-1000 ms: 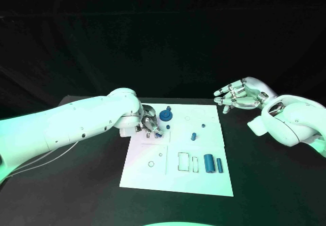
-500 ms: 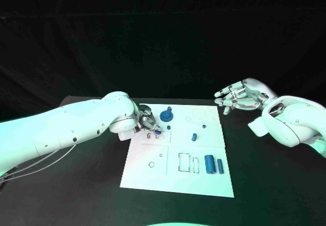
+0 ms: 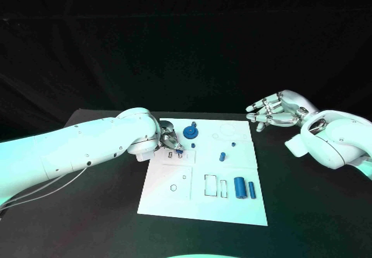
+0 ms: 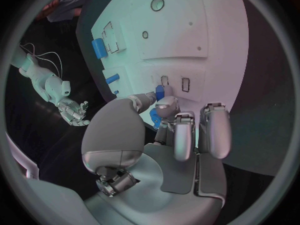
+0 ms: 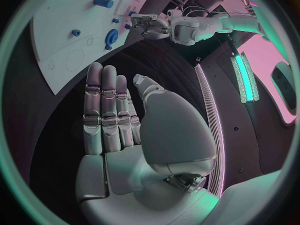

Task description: Assemble the parts on the task board

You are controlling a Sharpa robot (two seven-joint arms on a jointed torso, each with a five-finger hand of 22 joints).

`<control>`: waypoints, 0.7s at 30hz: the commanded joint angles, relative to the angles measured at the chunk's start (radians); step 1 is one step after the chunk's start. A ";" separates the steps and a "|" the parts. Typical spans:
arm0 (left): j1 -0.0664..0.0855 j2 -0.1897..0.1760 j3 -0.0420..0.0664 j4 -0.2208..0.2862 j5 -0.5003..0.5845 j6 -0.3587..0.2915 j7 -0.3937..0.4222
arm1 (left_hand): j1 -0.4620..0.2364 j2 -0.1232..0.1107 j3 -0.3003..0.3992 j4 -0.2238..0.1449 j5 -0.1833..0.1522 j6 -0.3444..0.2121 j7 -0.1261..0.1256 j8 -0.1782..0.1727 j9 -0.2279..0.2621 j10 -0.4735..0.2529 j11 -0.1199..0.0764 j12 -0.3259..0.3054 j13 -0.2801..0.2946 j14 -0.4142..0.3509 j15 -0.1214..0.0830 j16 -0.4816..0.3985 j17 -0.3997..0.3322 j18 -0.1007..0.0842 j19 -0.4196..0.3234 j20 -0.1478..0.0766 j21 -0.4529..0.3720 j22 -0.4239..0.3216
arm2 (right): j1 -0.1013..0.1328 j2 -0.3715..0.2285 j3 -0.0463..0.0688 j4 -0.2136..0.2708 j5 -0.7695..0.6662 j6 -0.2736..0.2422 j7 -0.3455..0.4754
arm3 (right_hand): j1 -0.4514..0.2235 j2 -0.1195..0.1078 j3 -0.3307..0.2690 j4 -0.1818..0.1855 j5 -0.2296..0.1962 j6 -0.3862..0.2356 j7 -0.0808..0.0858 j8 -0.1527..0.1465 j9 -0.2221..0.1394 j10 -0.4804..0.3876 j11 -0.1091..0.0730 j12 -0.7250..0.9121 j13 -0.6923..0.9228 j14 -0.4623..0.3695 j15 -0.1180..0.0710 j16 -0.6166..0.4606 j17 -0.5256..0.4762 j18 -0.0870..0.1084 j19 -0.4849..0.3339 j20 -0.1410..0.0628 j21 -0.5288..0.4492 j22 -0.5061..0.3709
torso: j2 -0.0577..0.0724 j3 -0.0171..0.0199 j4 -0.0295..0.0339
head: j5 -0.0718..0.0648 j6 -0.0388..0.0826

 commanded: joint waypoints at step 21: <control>-0.012 0.012 -0.001 0.003 -0.098 0.114 -0.012 | -0.015 0.008 0.146 -0.164 0.004 -0.004 -0.005 0.009 0.006 0.006 0.000 0.009 0.003 0.103 -0.005 0.002 0.263 -0.017 0.007 -0.007 0.006 0.016 | -0.002 0.000 0.000 0.001 -0.019 0.023 0.000 | -0.012 0.006 -0.006 0.004 0.011 -0.007 0.000 -0.007 0.001 -0.008 -0.001 0.004 0.004 -0.008 0.001 -0.005 0.005 -0.004 -0.005 0.005 -0.005 -0.002 | 0.001 0.0003 0.0005 | -0.004 -0.004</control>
